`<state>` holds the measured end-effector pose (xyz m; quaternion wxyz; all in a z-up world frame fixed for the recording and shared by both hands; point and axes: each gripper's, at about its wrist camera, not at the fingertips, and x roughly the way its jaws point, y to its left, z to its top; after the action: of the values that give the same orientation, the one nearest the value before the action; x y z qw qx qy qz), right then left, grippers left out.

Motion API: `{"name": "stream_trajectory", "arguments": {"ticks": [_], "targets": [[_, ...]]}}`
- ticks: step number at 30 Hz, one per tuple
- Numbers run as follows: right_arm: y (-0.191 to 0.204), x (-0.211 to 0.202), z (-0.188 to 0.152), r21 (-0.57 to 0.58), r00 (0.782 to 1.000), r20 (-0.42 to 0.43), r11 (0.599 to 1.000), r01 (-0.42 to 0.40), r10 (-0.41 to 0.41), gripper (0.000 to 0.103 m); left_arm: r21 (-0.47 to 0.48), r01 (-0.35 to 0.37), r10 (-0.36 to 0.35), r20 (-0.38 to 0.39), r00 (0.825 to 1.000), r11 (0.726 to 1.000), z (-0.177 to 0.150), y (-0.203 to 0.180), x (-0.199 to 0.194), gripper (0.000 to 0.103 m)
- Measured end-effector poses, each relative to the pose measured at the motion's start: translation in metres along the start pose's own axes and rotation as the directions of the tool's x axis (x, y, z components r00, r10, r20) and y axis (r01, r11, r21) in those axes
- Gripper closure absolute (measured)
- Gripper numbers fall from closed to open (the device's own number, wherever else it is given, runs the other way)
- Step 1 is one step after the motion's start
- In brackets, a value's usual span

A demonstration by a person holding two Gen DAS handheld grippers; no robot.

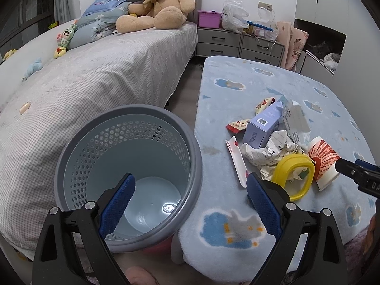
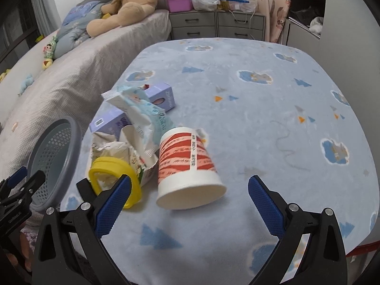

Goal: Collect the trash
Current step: 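Reach the right gripper to the white-and-red paper cup and grasp it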

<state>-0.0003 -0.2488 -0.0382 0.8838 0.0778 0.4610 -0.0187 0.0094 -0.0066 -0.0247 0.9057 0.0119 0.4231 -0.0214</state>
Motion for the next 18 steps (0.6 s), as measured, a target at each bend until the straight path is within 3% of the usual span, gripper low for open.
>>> {"name": "stream_trajectory", "arguments": {"ticks": [8,13,15,18], "targets": [[-0.001,0.032,0.011,-0.025,0.997,-0.071,1.000,-0.002,0.000,0.009,0.011,-0.007,0.007,-0.012,1.000,1.000,0.001,-0.006,0.005,0.012],[0.004,0.041,0.010,-0.059,0.995,-0.098,0.998,-0.001,-0.005,0.022,0.020,0.000,0.000,-0.020,1.000,1.000,0.000,-0.010,0.009,0.012],[0.005,0.045,0.009,-0.064,0.993,-0.120,0.998,-0.019,0.011,0.036,0.023,-0.002,0.003,-0.022,1.000,1.000,0.000,-0.011,0.011,0.012],[0.005,0.044,0.007,-0.062,0.993,-0.116,0.998,-0.032,0.024,0.040,0.019,0.008,-0.007,-0.027,1.000,1.000,-0.001,-0.010,0.012,0.012]]}}
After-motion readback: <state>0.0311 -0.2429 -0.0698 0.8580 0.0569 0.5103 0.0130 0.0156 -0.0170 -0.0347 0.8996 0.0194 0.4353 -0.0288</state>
